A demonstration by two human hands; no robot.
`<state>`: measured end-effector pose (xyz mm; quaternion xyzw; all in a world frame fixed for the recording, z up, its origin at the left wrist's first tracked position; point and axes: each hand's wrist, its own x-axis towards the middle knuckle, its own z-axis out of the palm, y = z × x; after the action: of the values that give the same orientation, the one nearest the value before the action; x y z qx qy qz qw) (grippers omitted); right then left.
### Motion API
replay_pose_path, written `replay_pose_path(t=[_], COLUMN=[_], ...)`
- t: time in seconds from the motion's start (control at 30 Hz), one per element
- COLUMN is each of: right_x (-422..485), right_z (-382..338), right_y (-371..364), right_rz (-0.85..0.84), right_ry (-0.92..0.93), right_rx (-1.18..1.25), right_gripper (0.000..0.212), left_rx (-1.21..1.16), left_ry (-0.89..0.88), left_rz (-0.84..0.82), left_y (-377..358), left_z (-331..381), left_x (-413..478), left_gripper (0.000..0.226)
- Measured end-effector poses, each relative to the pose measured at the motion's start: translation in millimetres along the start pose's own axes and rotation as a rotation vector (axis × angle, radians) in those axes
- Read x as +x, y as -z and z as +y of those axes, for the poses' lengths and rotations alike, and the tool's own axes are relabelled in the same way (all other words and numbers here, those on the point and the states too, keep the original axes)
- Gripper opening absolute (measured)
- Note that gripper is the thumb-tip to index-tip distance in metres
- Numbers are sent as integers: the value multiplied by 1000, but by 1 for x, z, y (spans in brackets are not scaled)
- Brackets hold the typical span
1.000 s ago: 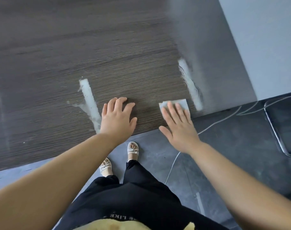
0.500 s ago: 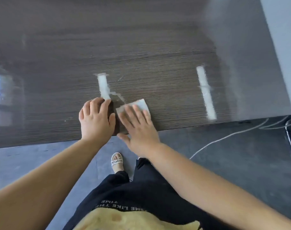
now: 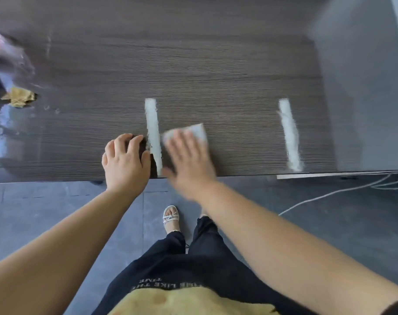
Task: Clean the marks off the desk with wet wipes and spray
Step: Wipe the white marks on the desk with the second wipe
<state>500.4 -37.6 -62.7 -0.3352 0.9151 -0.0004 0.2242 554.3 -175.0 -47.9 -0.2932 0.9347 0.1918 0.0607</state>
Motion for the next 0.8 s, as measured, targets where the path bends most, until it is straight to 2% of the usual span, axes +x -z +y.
replay_pose_path(t=[0.07, 0.13, 0.17, 0.2, 0.3, 0.33, 0.37, 0.4, 0.43, 0.5, 0.57, 0.6, 0.63, 0.67, 0.7, 0.8], right_x=[-8, 0, 7, 14, 34, 41, 47, 49, 47, 31, 27, 33, 42, 53, 63, 89], right_z=[-15, 18, 42, 69, 108, 97, 73, 44, 11, -41, -36, -18, 5, 28, 53, 77], right_y=[-3, 0, 3, 10, 35, 37, 36, 30, 20, 3, 3, 10, 16, 23, 33, 55], right_rz=[-83, -24, 14, 34, 53, 61, 71, 84, 95, 27, -72, -67, -25, 32, 62, 72], right_ry=[296, 356, 286, 134, -470, -584, -594, -501, -322, 135, 484, 564, 565, 480, 298, -372], right_rx=[-93, -125, -129, -111, 132, 200, 214, 178, 122, 8, -121, -130, -133, -124, -95, 107], right_gripper=[68, 69, 71, 69, 61, 62, 64, 66, 68, 70, 71, 71, 72, 73, 69, 59], left_rx=[-58, -58, -32, -7, 20, 26, 34, 39, 38, 16, -14, -30, -42, -53, -61, -95], left_ry=[104, 160, 152, 135, 111, 106, 100, 90, 82, 75, 70, 69, 66, 64, 59, 50], left_rz=[14, -8, -24, -45, -110, -132, -152, -164, -167, -167, -166, -165, -165, -163, -157, -127], left_y=[6, 11, 13, 14, 20, 21, 24, 26, 28, 31, 34, 36, 36, 37, 37, 36], left_z=[-6, -13, -16, -18, -19, -19, -21, -22, -24, -27, -30, -32, -34, -37, -39, -41], left_x=[4, 8, 10, 11, 11, 11, 11, 11, 12, 12, 13, 14, 15, 15, 15, 11], left_gripper=[38, 39, 40, 41, 44, 45, 45, 45, 44, 43, 42, 41, 40, 40, 39, 39])
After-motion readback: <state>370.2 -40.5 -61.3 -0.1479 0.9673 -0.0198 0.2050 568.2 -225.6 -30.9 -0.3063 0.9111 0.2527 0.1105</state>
